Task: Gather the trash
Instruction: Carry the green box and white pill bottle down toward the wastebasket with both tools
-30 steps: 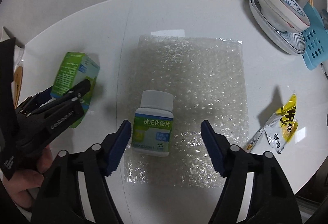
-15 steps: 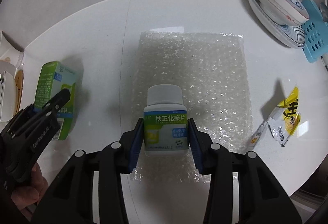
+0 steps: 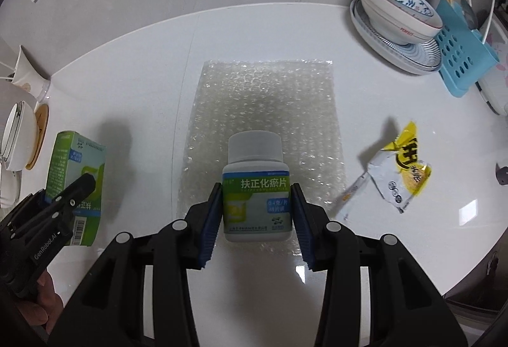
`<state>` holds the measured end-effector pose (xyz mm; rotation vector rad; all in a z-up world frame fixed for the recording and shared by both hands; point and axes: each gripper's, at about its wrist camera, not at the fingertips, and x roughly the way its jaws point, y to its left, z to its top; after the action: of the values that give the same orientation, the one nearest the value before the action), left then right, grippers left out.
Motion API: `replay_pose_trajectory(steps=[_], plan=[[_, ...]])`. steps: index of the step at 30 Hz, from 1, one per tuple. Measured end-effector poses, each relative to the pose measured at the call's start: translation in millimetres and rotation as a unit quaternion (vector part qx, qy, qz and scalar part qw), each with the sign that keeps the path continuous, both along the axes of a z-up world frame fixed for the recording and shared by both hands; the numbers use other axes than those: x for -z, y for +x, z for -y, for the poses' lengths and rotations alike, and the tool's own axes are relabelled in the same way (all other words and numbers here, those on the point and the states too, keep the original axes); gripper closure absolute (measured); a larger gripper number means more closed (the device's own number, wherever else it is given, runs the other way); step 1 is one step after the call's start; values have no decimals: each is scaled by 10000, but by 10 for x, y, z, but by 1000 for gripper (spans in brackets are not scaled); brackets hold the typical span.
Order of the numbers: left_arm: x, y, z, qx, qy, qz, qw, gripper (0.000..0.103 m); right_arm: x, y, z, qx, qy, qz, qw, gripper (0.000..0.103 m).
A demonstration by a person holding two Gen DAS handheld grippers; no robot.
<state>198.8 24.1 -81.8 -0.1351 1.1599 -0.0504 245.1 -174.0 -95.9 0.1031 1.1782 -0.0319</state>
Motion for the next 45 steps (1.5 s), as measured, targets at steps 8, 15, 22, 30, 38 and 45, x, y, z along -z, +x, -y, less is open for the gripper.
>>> replay_pose_trajectory(steps=[8, 15, 22, 30, 38, 45], plan=[[-21, -345, 106, 9, -77, -13, 10000, 58, -109, -229, 237, -18, 32, 203, 9998, 63], [-82, -511, 134, 202, -21, -2, 9998, 58, -207, -481, 372, -17, 77, 374, 9993, 63], [-133, -681, 171, 237, -30, 22, 9997, 58, -280, -719, 464, -27, 169, 474, 9987, 63], [-172, -987, 312, 394, -65, 20, 9992, 58, -342, -1011, 542, -67, 240, 550, 9982, 63], [-178, -1284, 450, 526, -10, 48, 9986, 58, -288, -1281, 674, -21, 215, 617, 9979, 63], [-163, -1484, 518, 504, -59, 84, 9987, 58, -248, -1496, 726, -106, 180, 665, 9976, 63]])
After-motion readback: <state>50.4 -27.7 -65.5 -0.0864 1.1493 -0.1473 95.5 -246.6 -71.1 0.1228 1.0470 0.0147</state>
